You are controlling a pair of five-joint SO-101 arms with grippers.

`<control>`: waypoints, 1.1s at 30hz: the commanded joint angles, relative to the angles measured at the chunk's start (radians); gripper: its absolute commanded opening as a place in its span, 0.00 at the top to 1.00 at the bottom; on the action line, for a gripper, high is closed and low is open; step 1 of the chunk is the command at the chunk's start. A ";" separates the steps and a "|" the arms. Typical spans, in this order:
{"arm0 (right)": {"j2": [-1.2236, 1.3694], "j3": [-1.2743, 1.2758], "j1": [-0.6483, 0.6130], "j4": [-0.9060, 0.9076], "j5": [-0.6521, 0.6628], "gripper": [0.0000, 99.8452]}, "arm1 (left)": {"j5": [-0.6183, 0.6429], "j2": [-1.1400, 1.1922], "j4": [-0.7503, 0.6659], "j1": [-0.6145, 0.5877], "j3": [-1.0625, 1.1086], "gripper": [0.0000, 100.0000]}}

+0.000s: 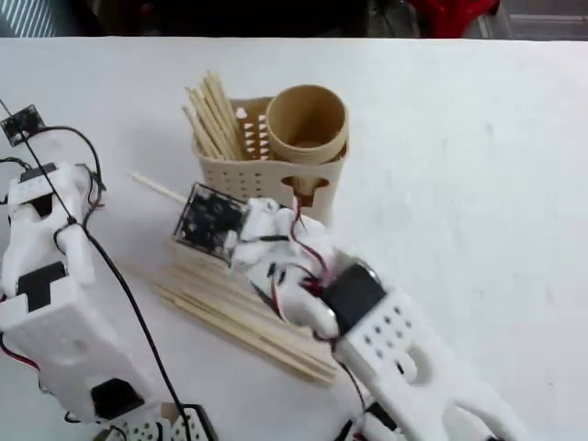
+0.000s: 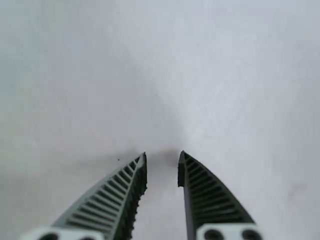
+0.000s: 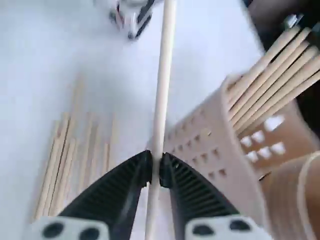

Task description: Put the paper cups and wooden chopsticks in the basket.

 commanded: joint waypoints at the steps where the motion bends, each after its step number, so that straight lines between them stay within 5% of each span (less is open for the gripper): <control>1: -0.105 -0.051 -0.010 -0.232 0.002 0.98 | 0.011 -0.008 -0.021 0.013 -0.026 0.88; 11: 0.110 -0.064 0.041 -0.822 0.000 0.98 | 0.009 -0.008 -0.021 0.016 -0.028 0.88; 19: 0.352 -0.193 0.179 -0.901 -0.295 0.98 | 0.009 -0.008 -0.021 0.024 -0.028 0.88; 30: 0.386 -0.186 0.200 -0.854 -0.322 0.97 | 0.009 -0.008 -0.020 0.024 -0.028 0.88; 33: 0.386 -0.186 0.203 -0.809 -0.324 0.89 | 0.009 -0.008 -0.020 0.024 -0.028 0.88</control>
